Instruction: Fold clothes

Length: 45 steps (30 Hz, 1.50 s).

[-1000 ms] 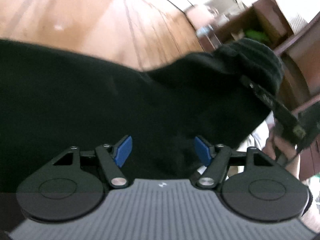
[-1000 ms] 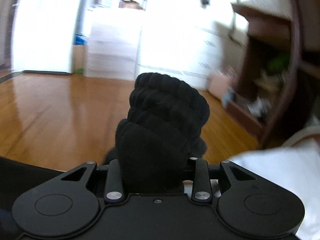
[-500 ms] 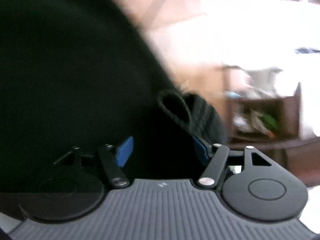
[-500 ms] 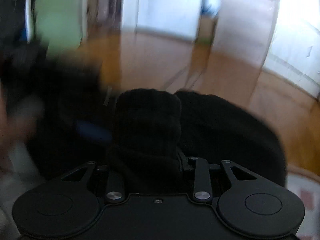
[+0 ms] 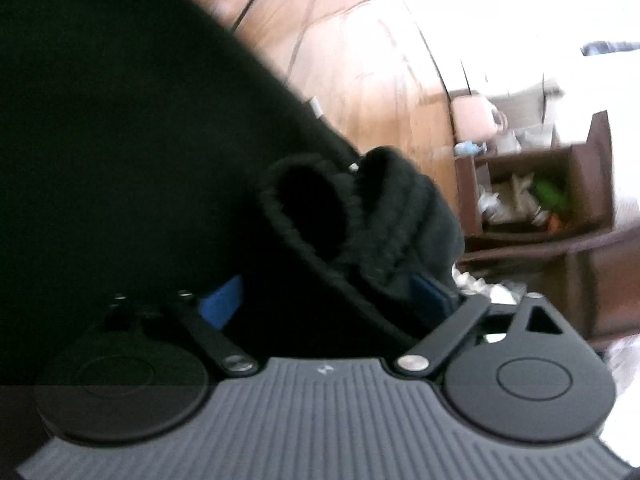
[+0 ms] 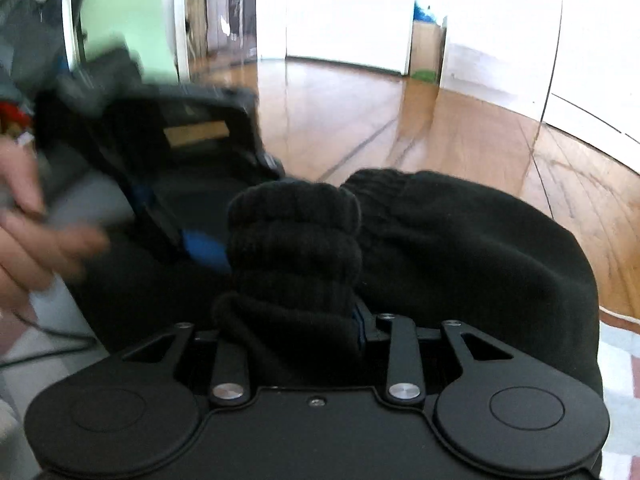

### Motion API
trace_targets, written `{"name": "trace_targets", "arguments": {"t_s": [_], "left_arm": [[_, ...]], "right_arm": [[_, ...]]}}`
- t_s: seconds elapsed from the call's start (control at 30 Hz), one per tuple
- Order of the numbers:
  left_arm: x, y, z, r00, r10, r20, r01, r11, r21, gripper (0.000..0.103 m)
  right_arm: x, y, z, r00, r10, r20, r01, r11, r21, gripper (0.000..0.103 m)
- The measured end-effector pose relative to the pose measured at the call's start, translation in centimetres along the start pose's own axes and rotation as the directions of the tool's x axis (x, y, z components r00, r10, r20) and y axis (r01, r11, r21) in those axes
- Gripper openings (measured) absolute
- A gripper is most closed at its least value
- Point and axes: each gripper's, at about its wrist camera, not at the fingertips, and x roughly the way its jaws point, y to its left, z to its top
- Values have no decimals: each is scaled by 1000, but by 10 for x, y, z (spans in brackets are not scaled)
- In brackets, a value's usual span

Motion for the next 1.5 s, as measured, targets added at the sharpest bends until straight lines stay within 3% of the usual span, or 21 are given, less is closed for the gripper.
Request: {"name": "trace_targets", "arguments": {"t_s": [0.03, 0.1, 0.17, 0.23, 0.33, 0.43, 0.5, 0.6, 0.67, 0.73, 0.8, 0.87, 0.93, 0.97, 1.03, 1.1, 1.2, 1.27, 1.33, 1.4, 1.5], "left_arm": [[3, -2, -3, 999, -36, 0, 36, 999, 5, 91], [9, -10, -9, 996, -89, 7, 89, 996, 32, 53], [4, -42, -20, 995, 42, 94, -63, 972, 227, 41], [-3, -70, -32, 973, 143, 180, -205, 895, 396, 36], [-19, -81, -38, 966, 150, 213, -229, 876, 424, 32], [-33, -47, -31, 988, 79, 129, -112, 955, 274, 33], [-31, -29, -28, 989, 106, 104, -125, 972, 200, 33], [-14, -32, -29, 975, 190, 115, -213, 946, 244, 37], [-12, -43, -33, 969, 204, 141, -238, 926, 293, 35], [-17, -74, -45, 961, 178, 214, -256, 864, 432, 32], [-16, -101, -49, 955, 136, 262, -256, 824, 505, 32], [-13, -112, -50, 951, 147, 271, -268, 829, 490, 33], [-14, -107, -40, 926, 261, 271, -360, 824, 438, 39], [-13, -105, -37, 908, 317, 275, -410, 810, 419, 42], [-4, -108, -40, 857, 411, 312, -512, 750, 419, 44], [-6, -121, -48, 847, 388, 362, -524, 721, 453, 44], [-14, -147, -63, 810, 332, 483, -567, 657, 497, 55], [-46, -145, -70, 824, 246, 510, -524, 673, 522, 61], [-54, -148, -67, 881, 170, 441, -407, 748, 524, 61], [-51, -156, -65, 915, 146, 377, -343, 772, 535, 61], [-30, -156, -76, 919, 261, 295, -391, 688, 611, 61]], "right_arm": [[-2, -1, 2, 1000, 21, 11, -22, 1000, 21, 37], [-5, 0, 4, 998, 64, 31, -65, 997, 40, 37], [-2, 11, 3, 996, 84, 22, -84, 996, -24, 37], [5, 22, 2, 998, 56, 28, -53, 993, -101, 37], [-4, 26, 12, 996, 78, 40, -73, 991, -110, 42], [-29, 0, 21, 973, 221, 63, -221, 975, -8, 41], [-35, -20, 20, 957, 288, 46, -290, 955, 53, 42], [-65, -47, 11, 953, 293, 77, -302, 942, 146, 42], [-83, -61, 8, 961, 255, 107, -272, 938, 214, 55], [-99, -72, -3, 979, 176, 101, -197, 946, 259, 55], [-98, -71, -12, 997, 74, 23, -78, 968, 238, 55], [-77, -72, -30, 988, 60, -145, -33, 983, 181, 54], [-53, -57, -54, 942, 23, -334, 11, 995, 101, 53], [-53, -46, -58, 944, 14, -330, 4, 999, 52, 54], [-54, -23, -66, 949, -4, -317, -12, 999, -48, 57], [-51, -17, -66, 944, -16, -331, -8, 997, -72, 57], [-48, -23, -65, 943, 10, -333, -22, 999, -32, 57], [-50, -29, -67, 944, 31, -327, -34, 999, -3, 57], [-49, -30, -67, 945, 34, -325, -42, 999, -16, 57], [-50, -30, -65, 949, 16, -313, -21, 1000, -13, 55], [-55, -30, -57, 958, -10, -288, 15, 1000, 17, 55]]}}
